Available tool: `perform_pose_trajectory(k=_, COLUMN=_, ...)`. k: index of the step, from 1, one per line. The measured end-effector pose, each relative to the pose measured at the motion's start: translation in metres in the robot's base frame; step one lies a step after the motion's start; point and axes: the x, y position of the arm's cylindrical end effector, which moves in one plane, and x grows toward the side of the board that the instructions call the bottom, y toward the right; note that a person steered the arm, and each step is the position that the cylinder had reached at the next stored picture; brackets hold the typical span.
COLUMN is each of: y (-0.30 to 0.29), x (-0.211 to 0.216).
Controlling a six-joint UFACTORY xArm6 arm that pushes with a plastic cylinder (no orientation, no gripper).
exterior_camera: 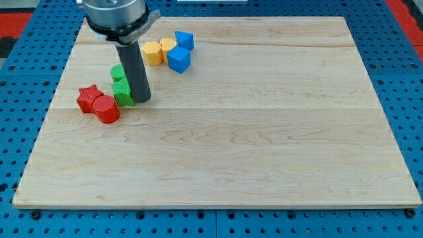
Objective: Push green blocks to the top side of the red blocks
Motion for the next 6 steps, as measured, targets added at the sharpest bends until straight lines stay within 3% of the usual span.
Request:
perform_pose_trajectory(k=2, y=-0.040, x=-0.079)
perform_pose_trajectory(k=3, y=-0.075, x=-0.089)
perform_pose_trajectory(k=5, y=-0.072, x=-0.034)
perform_pose_trajectory(k=6, y=-0.074, x=-0.029)
